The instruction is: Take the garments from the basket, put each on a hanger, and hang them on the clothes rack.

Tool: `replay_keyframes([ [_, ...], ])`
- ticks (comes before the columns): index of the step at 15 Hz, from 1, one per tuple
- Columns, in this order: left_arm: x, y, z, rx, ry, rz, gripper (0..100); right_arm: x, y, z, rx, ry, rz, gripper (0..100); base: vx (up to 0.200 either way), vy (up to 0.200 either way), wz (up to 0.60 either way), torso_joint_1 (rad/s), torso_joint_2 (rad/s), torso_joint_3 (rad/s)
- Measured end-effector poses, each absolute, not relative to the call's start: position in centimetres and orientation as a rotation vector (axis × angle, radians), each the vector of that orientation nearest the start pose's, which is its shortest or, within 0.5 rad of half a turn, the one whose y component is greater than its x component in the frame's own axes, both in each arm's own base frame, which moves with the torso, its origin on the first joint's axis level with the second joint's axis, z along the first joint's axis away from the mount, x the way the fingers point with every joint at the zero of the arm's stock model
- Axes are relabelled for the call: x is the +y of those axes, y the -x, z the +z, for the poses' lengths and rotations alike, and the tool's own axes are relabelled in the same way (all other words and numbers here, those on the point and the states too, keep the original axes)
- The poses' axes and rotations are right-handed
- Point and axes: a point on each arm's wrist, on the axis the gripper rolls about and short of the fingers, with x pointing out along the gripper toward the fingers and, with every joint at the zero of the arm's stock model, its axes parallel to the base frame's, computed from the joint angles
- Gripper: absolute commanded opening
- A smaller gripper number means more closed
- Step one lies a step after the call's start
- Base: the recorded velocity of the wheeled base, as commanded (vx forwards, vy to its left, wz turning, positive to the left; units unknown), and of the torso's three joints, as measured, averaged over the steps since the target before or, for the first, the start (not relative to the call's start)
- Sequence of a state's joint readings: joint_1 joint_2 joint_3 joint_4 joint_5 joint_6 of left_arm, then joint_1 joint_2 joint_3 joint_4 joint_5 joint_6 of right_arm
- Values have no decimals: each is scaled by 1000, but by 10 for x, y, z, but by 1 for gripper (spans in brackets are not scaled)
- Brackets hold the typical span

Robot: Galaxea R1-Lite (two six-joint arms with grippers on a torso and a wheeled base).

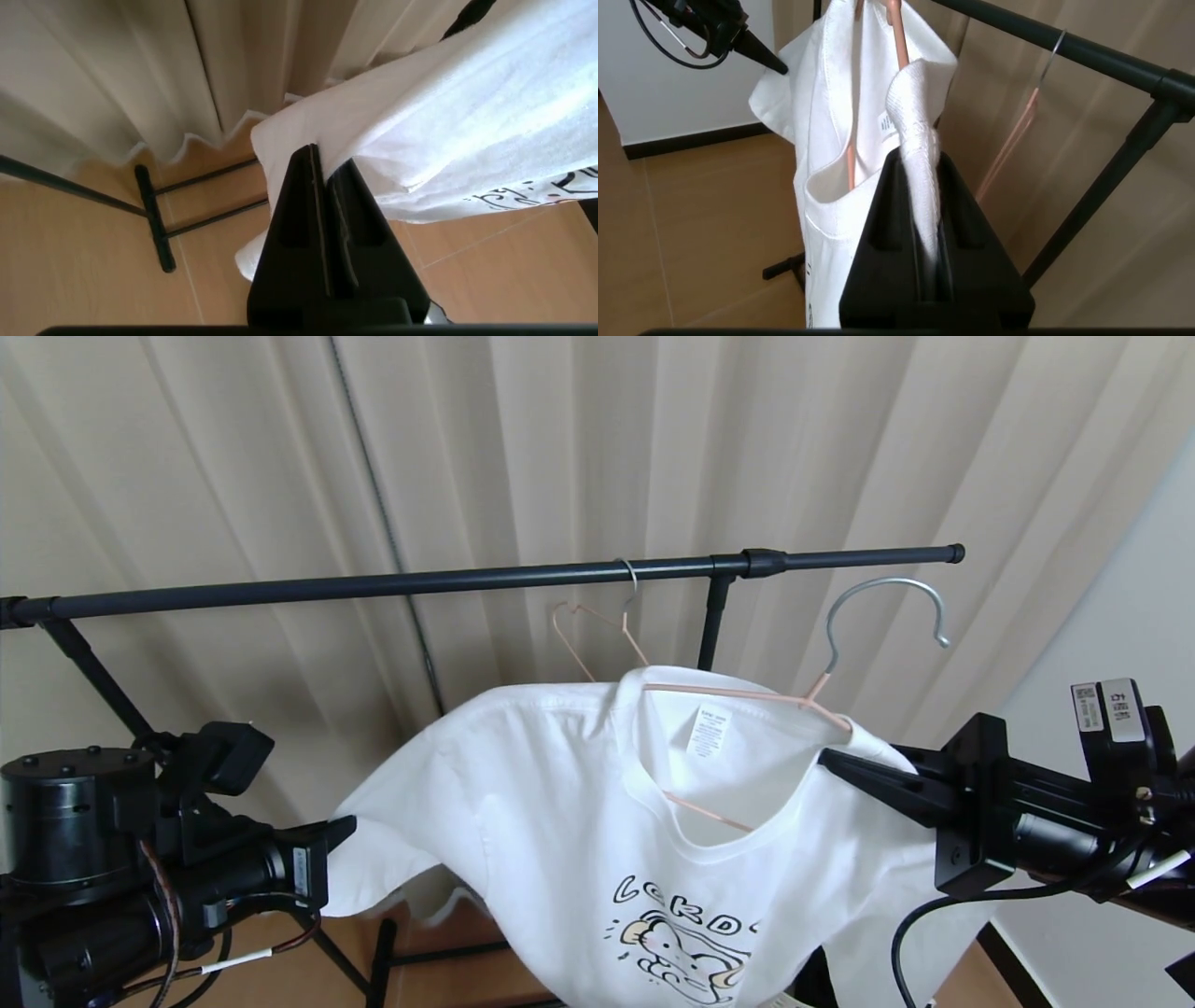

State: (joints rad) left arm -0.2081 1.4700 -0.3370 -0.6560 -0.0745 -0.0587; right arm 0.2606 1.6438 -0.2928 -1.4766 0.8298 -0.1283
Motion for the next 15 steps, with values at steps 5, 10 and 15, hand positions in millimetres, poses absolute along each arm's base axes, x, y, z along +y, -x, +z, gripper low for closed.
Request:
replay_keyframes([
  [5,-45,-197,130,413,32,-281,100,75,-215,156,-193,151,1084,0,0,0,0,0,0,0],
  [10,-54,-195,155,287,54,-432,100,77,-215,153,-180,147,1096,0,0,0,0,0,0,0],
  [15,-80,-199,201,287,38,-547,100,77,-216,149,-162,141,1130,0,0,0,0,0,0,0],
])
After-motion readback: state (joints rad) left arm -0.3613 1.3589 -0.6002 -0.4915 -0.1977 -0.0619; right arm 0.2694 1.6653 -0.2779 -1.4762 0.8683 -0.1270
